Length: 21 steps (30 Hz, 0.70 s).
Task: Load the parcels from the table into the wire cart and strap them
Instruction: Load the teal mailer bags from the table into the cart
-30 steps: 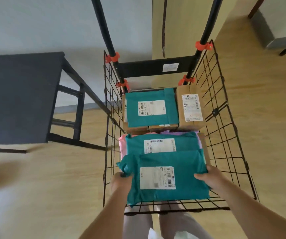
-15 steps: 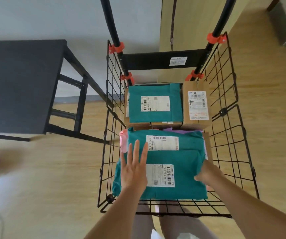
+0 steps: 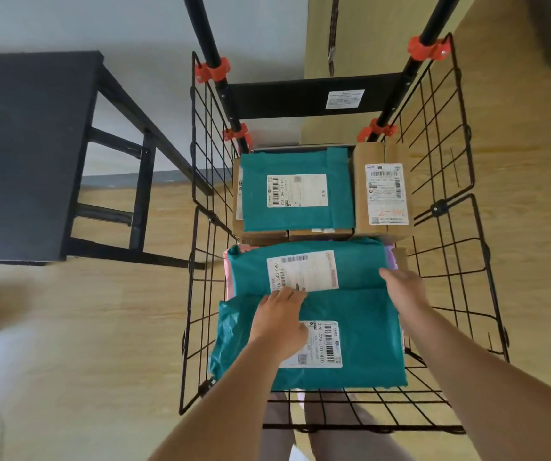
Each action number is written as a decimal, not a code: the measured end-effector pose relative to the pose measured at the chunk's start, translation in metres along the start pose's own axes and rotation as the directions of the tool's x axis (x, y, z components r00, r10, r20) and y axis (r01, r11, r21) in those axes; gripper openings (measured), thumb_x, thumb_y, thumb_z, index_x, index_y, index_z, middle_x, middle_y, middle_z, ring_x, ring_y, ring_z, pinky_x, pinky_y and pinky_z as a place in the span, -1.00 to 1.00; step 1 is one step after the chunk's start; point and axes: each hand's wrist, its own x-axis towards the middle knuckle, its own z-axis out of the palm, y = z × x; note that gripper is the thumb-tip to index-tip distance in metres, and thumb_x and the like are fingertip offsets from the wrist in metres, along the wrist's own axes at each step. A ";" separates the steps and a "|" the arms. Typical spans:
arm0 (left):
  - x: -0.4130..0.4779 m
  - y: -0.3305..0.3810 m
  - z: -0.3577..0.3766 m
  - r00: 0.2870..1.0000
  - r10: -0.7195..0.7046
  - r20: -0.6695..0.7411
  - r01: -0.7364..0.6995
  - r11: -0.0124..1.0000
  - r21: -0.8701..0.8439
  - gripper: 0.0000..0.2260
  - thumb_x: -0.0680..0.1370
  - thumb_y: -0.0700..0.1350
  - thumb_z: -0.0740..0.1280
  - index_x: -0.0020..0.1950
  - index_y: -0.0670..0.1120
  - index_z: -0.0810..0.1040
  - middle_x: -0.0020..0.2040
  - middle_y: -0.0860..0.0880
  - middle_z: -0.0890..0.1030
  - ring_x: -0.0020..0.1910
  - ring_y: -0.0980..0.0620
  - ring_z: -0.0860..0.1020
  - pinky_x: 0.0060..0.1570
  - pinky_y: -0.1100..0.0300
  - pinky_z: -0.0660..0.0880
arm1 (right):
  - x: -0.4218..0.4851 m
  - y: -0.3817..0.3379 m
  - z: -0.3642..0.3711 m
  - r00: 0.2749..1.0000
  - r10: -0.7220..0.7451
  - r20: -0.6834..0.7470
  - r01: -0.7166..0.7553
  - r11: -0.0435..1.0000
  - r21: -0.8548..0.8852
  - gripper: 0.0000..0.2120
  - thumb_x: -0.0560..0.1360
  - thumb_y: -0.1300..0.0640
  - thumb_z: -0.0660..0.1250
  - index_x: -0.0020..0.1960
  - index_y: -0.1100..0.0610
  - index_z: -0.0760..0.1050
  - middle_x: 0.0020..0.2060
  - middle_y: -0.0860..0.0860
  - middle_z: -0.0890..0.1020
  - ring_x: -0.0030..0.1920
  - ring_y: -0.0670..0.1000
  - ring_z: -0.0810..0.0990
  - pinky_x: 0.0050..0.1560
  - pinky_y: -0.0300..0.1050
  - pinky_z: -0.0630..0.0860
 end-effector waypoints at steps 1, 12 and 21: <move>0.000 -0.001 -0.001 1.000 0.004 0.005 -0.004 1.000 -0.026 -0.48 0.52 -0.09 0.27 0.49 0.05 0.31 0.37 0.07 0.41 0.36 0.01 0.36 0.41 0.09 0.24 | 0.001 -0.001 0.001 1.000 -0.005 -0.013 0.005 1.000 -0.021 -0.82 0.53 0.08 0.32 -0.12 0.20 0.45 -0.33 0.12 0.41 -0.34 0.08 0.38 -0.36 -0.08 0.25; 0.026 -0.019 -0.031 0.847 -0.517 -0.122 0.493 0.851 -0.182 -0.30 0.55 -0.05 0.30 0.57 0.04 -0.05 0.57 -0.19 0.05 0.48 -0.22 0.20 0.40 -0.09 0.28 | -0.002 0.013 0.007 0.982 -0.185 -0.025 0.176 0.962 -0.208 -0.66 0.44 0.26 0.43 0.18 0.10 0.47 -0.11 0.03 0.61 -0.34 -0.04 0.51 -0.35 -0.11 0.49; 0.009 -0.031 -0.013 0.919 -0.339 -0.203 0.352 0.936 0.030 -0.17 0.52 0.13 0.37 0.57 0.12 -0.15 0.59 -0.10 -0.22 0.58 -0.16 -0.15 0.51 -0.10 -0.08 | -0.026 0.024 0.009 0.850 -0.526 -0.020 0.383 0.645 -0.662 -0.44 0.41 0.19 0.47 0.36 0.04 0.39 0.23 0.05 0.45 0.21 0.07 0.44 -0.01 -0.09 0.52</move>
